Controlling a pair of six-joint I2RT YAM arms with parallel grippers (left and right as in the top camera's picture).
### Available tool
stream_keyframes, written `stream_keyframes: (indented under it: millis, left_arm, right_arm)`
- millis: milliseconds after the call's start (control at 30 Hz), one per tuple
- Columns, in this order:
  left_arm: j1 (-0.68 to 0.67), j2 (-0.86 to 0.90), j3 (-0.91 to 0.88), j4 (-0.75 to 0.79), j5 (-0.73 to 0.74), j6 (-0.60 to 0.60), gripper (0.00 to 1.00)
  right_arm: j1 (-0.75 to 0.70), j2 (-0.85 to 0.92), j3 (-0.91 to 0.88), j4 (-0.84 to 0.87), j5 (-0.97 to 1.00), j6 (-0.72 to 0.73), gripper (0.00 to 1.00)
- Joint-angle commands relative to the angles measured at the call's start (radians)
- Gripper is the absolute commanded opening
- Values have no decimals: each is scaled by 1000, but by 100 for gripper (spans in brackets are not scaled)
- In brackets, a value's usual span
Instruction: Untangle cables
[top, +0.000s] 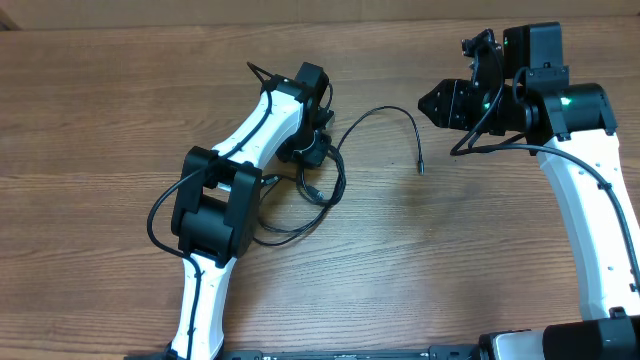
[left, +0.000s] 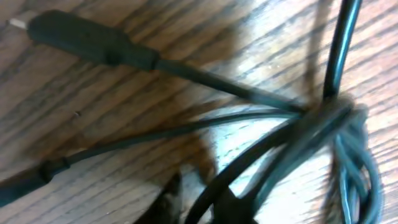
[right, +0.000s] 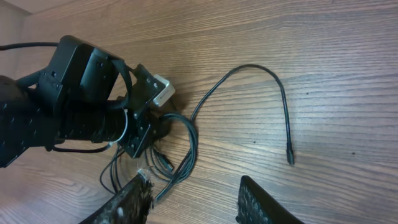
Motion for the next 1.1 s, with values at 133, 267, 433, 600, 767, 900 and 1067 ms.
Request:
stream_keyframes:
  millis: [133,267,433,600,767,900,1067]
  left_arm:
    - [-3,12,108,-135,58,-135,4]
    - [-3,-37,342,-302,93,-137,4]
    - [-3,-111,565,-389,148,-154,4]
    - [3,-139,684,-469,229,-154,4]
    - [27,-139,721,-529,332,-154,4]
    - [71,-139,721,-551,496,-182,4]
    - [128,-139,721,-594,634,-188,4]
  right_arm:
    - [4,3,-6,21,-106,-5,44]
    - [4,3,-6,29,-184,-3,44]
    - [18,3,-6,57,-282,-38,44]
    - [57,3,-6,120,-301,-37,44]
    - [104,34,-6,128,-242,-34,44]
    - [178,111,-6,167,-240,-178,47]
    - [187,182,-6,212,-234,-292,52]
